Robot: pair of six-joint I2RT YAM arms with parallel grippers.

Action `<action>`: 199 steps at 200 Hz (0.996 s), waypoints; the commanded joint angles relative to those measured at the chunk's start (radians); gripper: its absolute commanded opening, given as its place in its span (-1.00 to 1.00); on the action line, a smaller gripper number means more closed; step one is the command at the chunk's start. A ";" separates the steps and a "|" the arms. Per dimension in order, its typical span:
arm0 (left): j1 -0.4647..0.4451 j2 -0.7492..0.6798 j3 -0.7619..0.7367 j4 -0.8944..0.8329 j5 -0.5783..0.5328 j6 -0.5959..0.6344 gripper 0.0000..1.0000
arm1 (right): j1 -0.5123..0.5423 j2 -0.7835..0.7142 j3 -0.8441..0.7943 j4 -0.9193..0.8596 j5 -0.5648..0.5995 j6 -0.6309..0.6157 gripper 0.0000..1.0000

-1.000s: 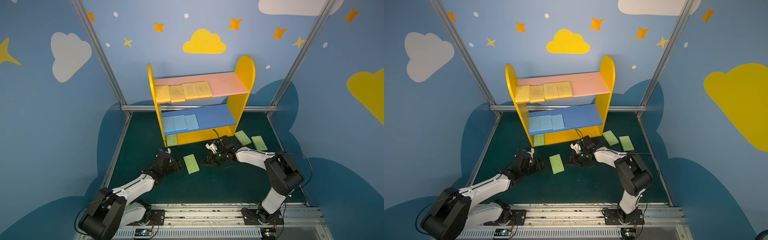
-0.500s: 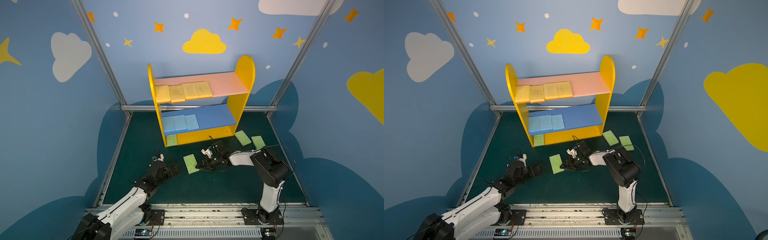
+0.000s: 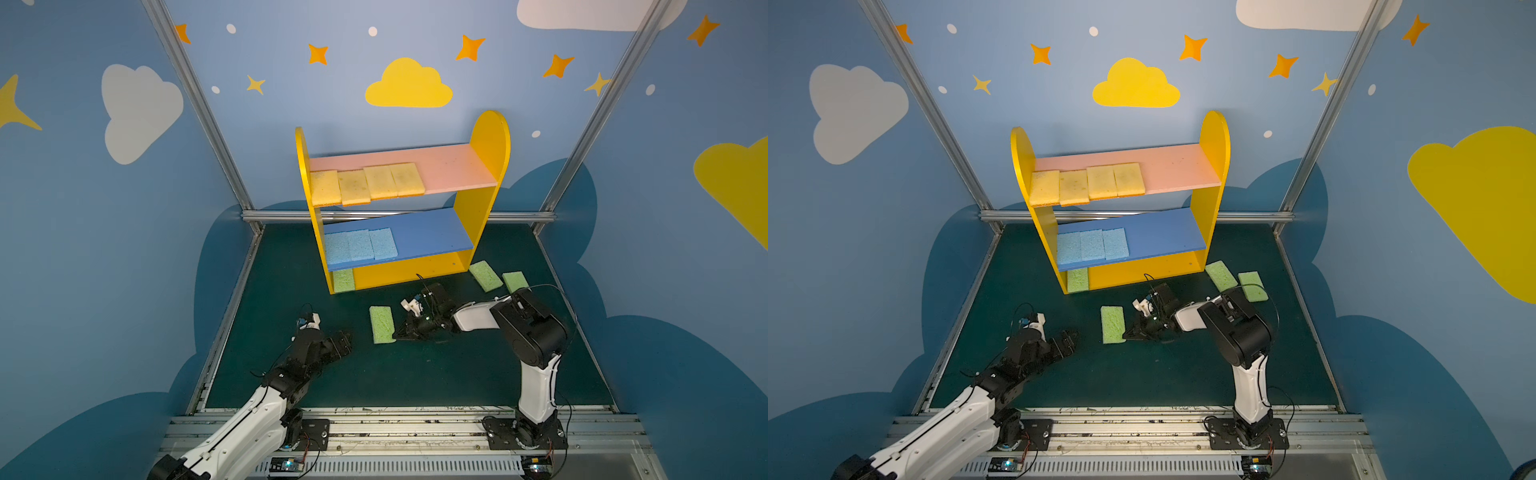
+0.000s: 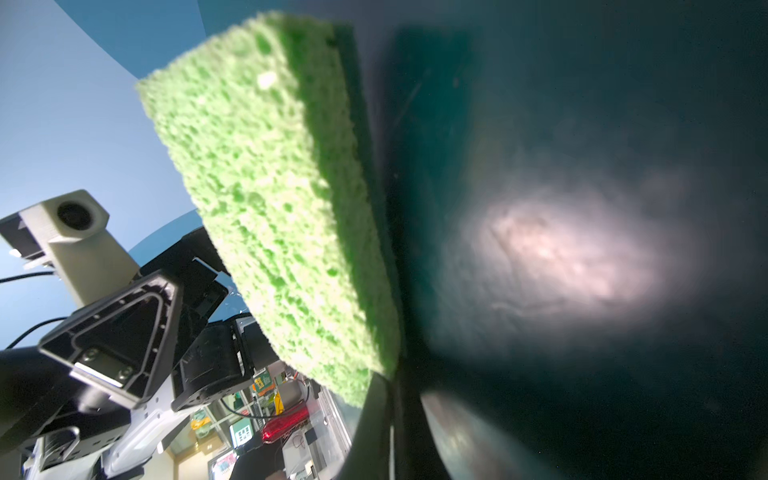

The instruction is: Place and organize the cleaning sponges onto the shelf

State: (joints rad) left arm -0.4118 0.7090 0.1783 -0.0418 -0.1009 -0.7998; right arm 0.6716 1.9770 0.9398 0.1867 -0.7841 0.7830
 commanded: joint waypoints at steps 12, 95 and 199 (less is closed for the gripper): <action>0.018 -0.045 -0.008 -0.063 -0.009 0.023 0.99 | 0.006 0.011 0.061 -0.085 0.050 -0.056 -1.00; 0.040 -0.019 0.001 -0.054 0.015 0.032 0.99 | -0.021 0.078 0.236 -0.070 0.000 -0.053 -1.00; 0.041 -0.011 0.000 -0.033 0.022 0.043 0.99 | -0.071 0.220 0.422 -0.040 -0.058 -0.042 -1.00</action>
State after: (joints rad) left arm -0.3737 0.7097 0.1757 -0.0814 -0.0822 -0.7765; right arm 0.6144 2.1632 1.3102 0.1478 -0.8165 0.7464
